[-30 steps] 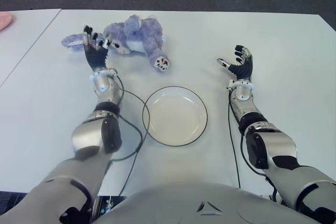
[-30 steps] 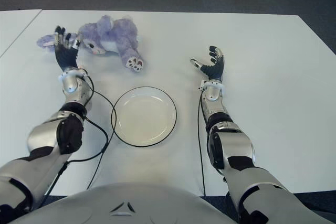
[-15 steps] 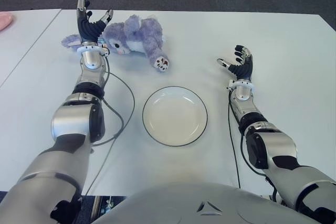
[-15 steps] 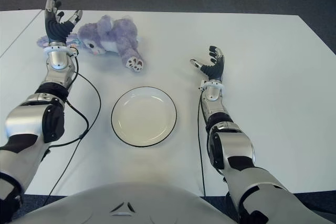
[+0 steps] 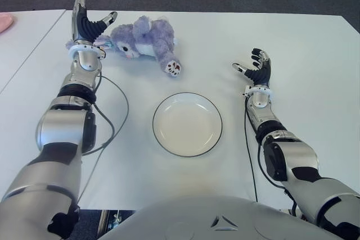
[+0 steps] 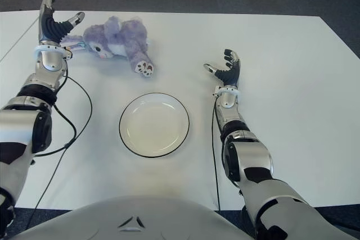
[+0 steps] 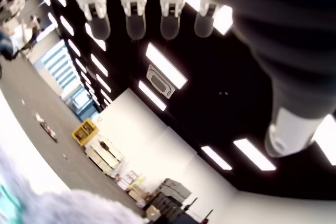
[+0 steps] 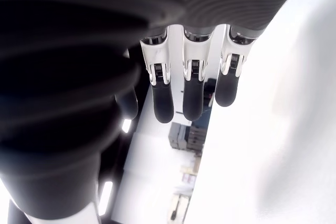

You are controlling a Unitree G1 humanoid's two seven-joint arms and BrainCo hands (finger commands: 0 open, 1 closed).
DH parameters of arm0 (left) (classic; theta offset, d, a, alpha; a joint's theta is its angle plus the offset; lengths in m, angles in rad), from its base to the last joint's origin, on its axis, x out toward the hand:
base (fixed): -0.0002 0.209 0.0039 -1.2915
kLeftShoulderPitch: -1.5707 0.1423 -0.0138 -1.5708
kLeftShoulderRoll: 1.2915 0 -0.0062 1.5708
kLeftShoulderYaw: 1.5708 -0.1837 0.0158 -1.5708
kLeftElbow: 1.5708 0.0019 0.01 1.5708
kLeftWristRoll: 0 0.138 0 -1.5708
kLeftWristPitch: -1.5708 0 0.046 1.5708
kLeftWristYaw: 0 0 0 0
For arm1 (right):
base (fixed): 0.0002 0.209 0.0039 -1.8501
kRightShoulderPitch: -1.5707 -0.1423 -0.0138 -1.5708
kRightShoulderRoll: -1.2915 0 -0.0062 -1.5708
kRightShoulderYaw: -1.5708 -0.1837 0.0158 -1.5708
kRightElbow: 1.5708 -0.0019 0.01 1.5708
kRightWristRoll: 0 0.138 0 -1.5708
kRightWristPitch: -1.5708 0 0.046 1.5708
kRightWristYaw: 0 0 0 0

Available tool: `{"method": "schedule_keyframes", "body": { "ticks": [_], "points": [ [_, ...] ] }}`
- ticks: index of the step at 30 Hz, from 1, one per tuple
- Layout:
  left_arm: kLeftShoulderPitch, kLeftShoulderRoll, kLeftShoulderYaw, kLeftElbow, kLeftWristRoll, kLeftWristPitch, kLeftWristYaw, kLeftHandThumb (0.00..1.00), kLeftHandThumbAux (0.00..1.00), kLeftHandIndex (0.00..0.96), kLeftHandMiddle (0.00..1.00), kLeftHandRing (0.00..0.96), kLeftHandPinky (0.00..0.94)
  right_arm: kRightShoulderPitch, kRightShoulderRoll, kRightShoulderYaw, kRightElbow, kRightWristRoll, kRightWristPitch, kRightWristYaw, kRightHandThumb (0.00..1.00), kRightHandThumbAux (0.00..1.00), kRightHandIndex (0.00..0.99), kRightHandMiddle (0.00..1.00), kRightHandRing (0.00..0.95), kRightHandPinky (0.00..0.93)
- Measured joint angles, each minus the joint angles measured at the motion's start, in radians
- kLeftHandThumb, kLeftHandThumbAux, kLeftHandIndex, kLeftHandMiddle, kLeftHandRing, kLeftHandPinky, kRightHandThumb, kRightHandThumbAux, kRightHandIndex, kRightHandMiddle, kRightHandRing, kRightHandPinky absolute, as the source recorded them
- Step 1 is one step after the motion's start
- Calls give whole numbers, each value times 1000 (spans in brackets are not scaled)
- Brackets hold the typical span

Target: Put the doll into the plate.

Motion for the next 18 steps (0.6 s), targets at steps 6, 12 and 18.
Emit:
{"method": "schedule_keyframes", "body": {
  "ticks": [6,12,18],
  "points": [
    [-17,53,-92,5,90,15,49,131,549,0,44,35,0,0,0,0,0,0,0,-5,0,882,198,215,186,186],
    [-45,102,-192,8,179,30,47,171,563,0,17,20,4,0,0,0,0,-1,0,-7,0,884,198,216,189,192],
    [-68,154,-313,35,291,63,27,204,553,0,1,2,0,0,1,0,0,-1,0,-7,0,890,201,220,193,188]
  ]
}}
